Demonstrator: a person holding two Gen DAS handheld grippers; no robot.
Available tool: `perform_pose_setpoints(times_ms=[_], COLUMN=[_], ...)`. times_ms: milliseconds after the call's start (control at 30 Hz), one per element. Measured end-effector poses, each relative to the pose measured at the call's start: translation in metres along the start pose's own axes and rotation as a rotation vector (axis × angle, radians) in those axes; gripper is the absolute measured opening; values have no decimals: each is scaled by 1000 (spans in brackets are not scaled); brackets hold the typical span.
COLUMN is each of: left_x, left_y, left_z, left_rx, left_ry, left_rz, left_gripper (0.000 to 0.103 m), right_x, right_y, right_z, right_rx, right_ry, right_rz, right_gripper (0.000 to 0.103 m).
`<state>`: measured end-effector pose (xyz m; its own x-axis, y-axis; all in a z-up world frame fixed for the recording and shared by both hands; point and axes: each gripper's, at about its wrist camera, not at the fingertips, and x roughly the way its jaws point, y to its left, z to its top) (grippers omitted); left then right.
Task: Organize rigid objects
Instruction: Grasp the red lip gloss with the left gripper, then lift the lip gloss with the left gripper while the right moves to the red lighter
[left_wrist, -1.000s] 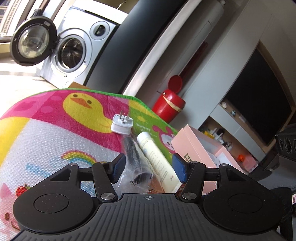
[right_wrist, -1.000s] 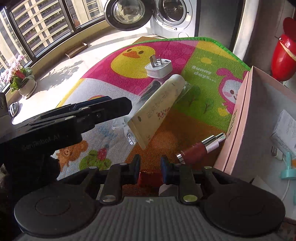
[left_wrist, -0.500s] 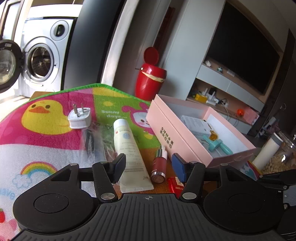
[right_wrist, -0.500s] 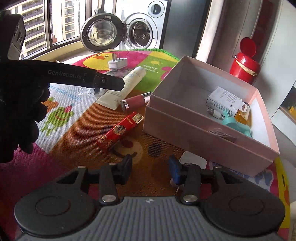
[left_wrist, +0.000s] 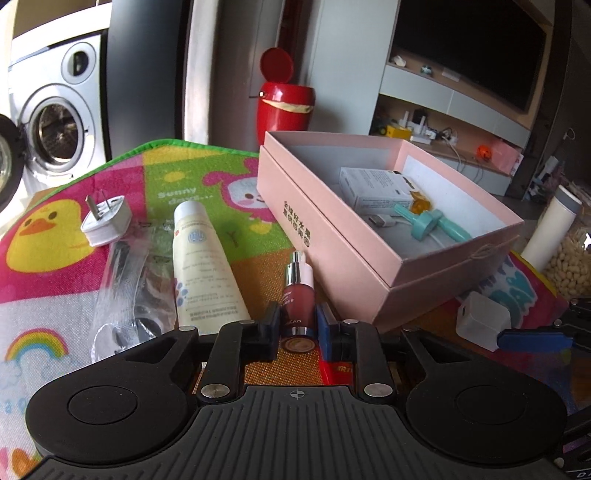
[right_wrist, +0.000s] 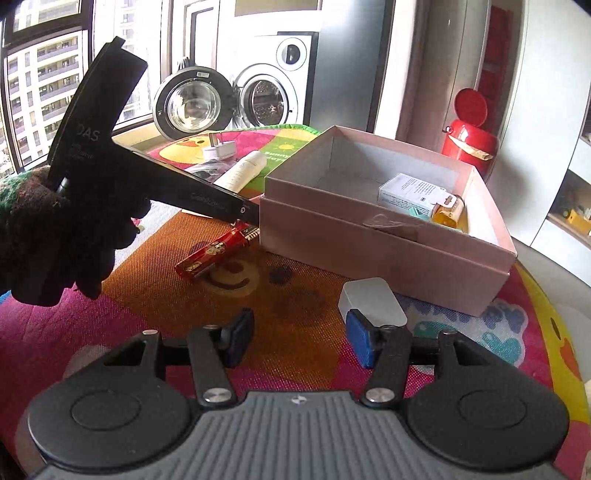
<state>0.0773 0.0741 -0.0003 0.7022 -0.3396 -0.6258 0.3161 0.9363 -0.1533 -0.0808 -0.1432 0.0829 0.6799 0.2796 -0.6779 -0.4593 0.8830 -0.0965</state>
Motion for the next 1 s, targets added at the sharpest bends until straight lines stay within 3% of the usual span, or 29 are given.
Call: perform_pose_setpoints(times_ms=[133,233,400,600,733,800,1000], left_x=[-28,-49,-69,-78,-73,-63,-28], left_y=[-1,9,34,35,27,24,7], left_z=[-22,-36,-48,-47,-30,-22,-13], left_rx=[-17,-96,-196,-188,-118,-83,34], left_ry=[10,8,-1,-11,-65,-54,29], left_rz=[-30,-58,1,52,91,95,104], left_gripper=[24,25,28,27,28,28,30], right_x=[5,5,5,18,16,12,-1], right_y=[-3,-2,17,56,68,64,29], right_z=[-6,-6,-1,13,10,6,-7], right_rx=[37,63,65,-23,-96,-107,-98], right_ry=[15,16,33,50,31,25,9], right_rz=[22,65,218,286,240,210,56], right_gripper=[57,57,60,60,54,39,37])
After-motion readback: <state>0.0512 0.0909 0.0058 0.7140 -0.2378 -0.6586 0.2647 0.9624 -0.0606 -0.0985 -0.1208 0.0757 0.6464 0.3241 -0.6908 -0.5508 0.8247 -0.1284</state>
